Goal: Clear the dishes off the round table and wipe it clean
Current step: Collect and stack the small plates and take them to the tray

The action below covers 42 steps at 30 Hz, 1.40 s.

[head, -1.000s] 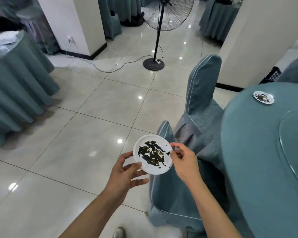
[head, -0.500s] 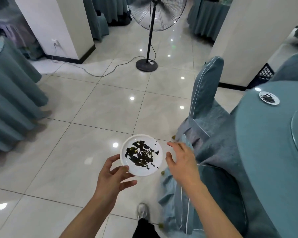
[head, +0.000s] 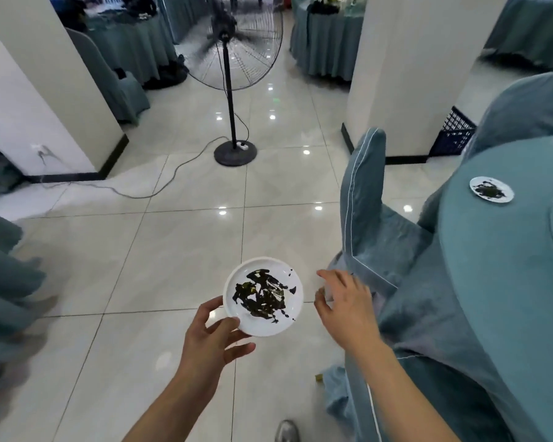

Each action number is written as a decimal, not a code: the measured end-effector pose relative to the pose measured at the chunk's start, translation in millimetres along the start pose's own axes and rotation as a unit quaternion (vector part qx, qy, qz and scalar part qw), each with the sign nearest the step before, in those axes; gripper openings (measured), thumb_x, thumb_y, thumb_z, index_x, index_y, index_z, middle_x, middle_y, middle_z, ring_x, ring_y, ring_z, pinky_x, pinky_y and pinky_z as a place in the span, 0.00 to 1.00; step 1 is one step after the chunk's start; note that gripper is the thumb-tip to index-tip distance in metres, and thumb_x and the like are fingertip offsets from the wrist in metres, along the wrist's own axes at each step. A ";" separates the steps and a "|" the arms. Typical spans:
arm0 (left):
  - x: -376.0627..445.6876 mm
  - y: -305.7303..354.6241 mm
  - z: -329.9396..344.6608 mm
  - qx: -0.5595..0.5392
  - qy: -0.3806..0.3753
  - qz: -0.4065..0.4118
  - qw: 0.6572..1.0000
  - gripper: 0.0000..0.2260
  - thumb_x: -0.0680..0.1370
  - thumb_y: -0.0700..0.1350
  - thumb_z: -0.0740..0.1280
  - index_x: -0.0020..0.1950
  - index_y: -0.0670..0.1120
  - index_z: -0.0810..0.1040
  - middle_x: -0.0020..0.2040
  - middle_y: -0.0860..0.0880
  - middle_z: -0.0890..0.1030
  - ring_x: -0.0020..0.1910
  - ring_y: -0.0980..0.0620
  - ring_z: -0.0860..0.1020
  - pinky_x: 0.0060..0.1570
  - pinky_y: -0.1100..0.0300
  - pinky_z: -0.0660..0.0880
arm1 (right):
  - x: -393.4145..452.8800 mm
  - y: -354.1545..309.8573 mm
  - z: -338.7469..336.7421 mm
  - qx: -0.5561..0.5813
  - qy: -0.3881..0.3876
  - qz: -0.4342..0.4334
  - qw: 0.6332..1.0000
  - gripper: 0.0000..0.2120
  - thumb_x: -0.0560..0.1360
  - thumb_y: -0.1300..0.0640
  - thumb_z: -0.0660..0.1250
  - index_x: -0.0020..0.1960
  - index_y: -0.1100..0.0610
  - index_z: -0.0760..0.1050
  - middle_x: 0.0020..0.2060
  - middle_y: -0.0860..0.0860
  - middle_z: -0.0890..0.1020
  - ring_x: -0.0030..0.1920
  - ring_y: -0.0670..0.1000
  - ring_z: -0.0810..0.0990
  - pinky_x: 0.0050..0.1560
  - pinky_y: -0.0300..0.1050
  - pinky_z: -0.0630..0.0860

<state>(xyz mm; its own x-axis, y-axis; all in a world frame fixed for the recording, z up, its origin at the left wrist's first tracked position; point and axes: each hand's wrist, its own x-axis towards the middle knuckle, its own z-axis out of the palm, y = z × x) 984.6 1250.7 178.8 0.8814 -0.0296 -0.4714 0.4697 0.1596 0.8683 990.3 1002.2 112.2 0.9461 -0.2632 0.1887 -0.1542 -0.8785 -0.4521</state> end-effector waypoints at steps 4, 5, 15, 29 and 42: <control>53.7 27.4 19.8 0.009 -0.013 -0.001 1.000 0.15 0.79 0.33 0.65 0.61 0.50 0.78 0.53 0.34 0.83 0.43 0.40 0.85 0.39 0.50 0.82 | 52.7 2.2 1.9 -0.015 0.012 0.023 1.000 0.19 0.74 0.52 0.69 0.65 0.49 0.75 0.59 0.49 0.78 0.55 0.57 0.77 0.56 0.56 0.73; 67.2 32.7 25.7 0.008 -0.017 -0.004 1.000 0.15 0.79 0.33 0.65 0.61 0.50 0.78 0.53 0.35 0.83 0.43 0.40 0.85 0.39 0.51 0.82 | 65.7 3.6 1.0 -0.018 0.012 0.029 0.999 0.20 0.74 0.53 0.70 0.65 0.49 0.75 0.60 0.49 0.77 0.55 0.56 0.77 0.56 0.56 0.73; 239.1 106.9 81.8 0.035 -0.088 -0.010 0.995 0.16 0.79 0.33 0.65 0.63 0.49 0.76 0.47 0.36 0.85 0.42 0.41 0.84 0.38 0.51 0.82 | 227.6 18.8 19.5 -0.034 0.020 0.104 0.994 0.19 0.78 0.52 0.66 0.68 0.48 0.73 0.63 0.48 0.75 0.60 0.53 0.74 0.63 0.50 0.67; 463.5 224.7 195.9 0.116 -0.221 -0.025 0.968 0.16 0.80 0.32 0.65 0.63 0.48 0.77 0.46 0.37 0.85 0.42 0.40 0.84 0.36 0.51 0.82 | 421.2 45.1 39.4 -0.042 0.086 0.252 0.963 0.18 0.79 0.50 0.64 0.68 0.45 0.71 0.62 0.44 0.74 0.59 0.49 0.73 0.63 0.48 0.66; 600.9 260.0 404.5 0.196 -0.327 -0.049 0.923 0.16 0.80 0.32 0.64 0.62 0.49 0.76 0.46 0.39 0.86 0.43 0.40 0.84 0.36 0.51 0.82 | 541.4 192.9 15.7 -0.010 0.195 0.381 0.904 0.17 0.77 0.52 0.67 0.66 0.48 0.75 0.60 0.47 0.76 0.60 0.52 0.76 0.61 0.55 0.70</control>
<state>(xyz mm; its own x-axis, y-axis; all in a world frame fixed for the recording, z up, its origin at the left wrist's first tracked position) 1656.4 875.3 183.8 0.6152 -0.6351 -0.4670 0.4169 -0.2407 0.8765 1477.2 696.4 113.4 0.3905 -0.9122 0.1237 -0.7274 -0.3881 -0.5660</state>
